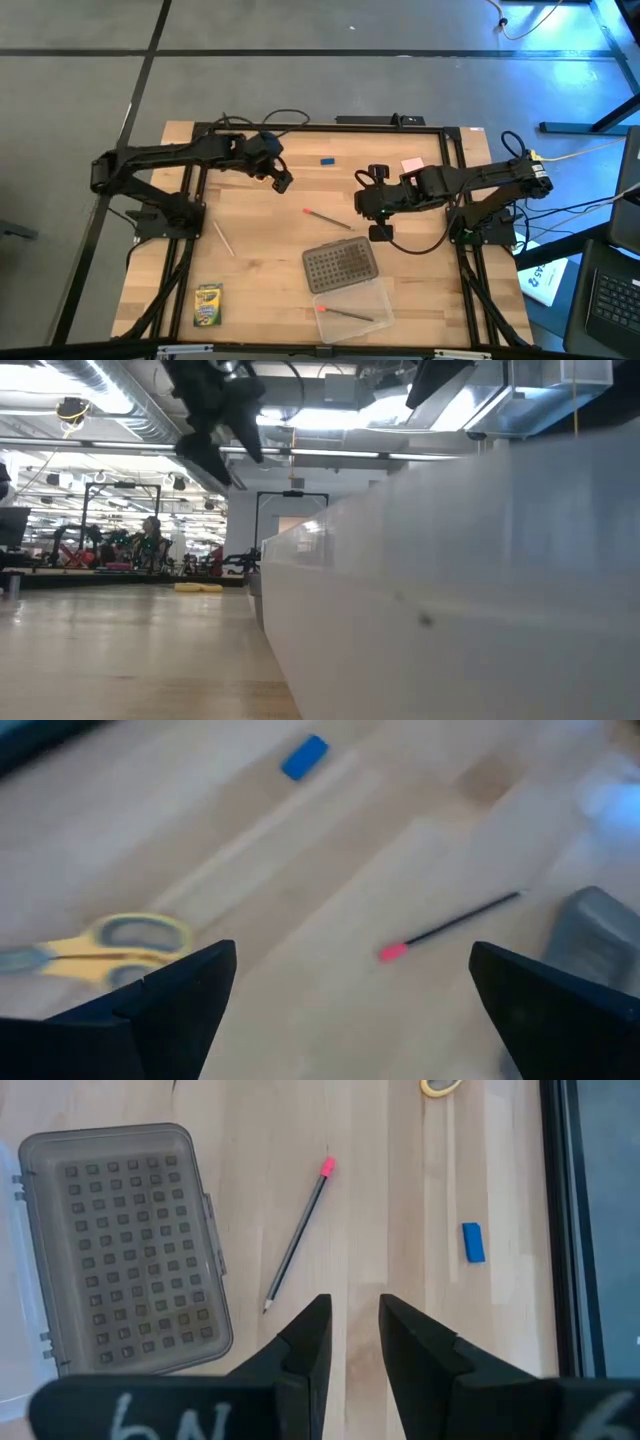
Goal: Pack school essentials
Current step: Put the yellow scissors into the supply box
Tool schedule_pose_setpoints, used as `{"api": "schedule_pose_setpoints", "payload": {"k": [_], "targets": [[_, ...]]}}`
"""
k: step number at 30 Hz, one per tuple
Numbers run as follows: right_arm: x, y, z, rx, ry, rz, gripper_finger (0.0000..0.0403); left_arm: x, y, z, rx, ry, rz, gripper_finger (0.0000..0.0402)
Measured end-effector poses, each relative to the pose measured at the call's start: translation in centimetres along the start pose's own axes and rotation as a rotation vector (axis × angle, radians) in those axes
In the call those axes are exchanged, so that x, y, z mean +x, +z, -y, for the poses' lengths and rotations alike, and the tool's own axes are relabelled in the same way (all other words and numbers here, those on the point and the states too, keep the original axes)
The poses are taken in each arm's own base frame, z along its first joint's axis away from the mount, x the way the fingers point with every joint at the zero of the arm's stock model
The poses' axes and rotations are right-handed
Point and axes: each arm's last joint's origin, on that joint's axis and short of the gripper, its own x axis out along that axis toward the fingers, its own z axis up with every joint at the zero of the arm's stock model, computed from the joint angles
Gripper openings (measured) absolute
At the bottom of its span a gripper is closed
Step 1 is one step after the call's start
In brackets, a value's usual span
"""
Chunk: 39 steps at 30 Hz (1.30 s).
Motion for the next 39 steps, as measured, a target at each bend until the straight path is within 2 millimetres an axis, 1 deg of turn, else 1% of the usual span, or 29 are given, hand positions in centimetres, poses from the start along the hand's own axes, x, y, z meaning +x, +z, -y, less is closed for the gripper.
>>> {"api": "schedule_pose_setpoints", "payload": {"k": [3,6,12,16,20,30,39], "targets": [[0.0,0.0,0.0,-0.002,0.0,-0.001,0.009,1.0,0.0,-0.1,0.045,-0.033,-0.068,0.0396],[0.0,0.0,0.0,-0.002,0.0,-0.004,0.009,1.6,0.0,-0.5,0.044,-0.004,-0.105,0.0396],[0.0,0.0,0.0,-0.008,0.007,-0.004,0.009,2.8,0.7,-2.3,0.021,0.068,-0.15,0.0396],[0.1,0.1,0.4,0.01,-0.009,0.006,0.009,3.3,1.1,-3.5,0.016,0.104,-0.169,0.0396],[0.3,0.2,0.8,0.028,-0.018,0.01,0.009,4.0,1.3,-4.1,0.001,0.129,-0.181,0.0396],[0.3,0.2,0.9,0.032,-0.016,0.016,0.009,5.4,1.4,-4.8,-0.022,0.165,-0.222,0.0396],[0.3,0.2,0.9,0.034,-0.016,0.017,0.009,5.5,1.4,-4.8,-0.022,0.165,-0.225,0.0396]]}}
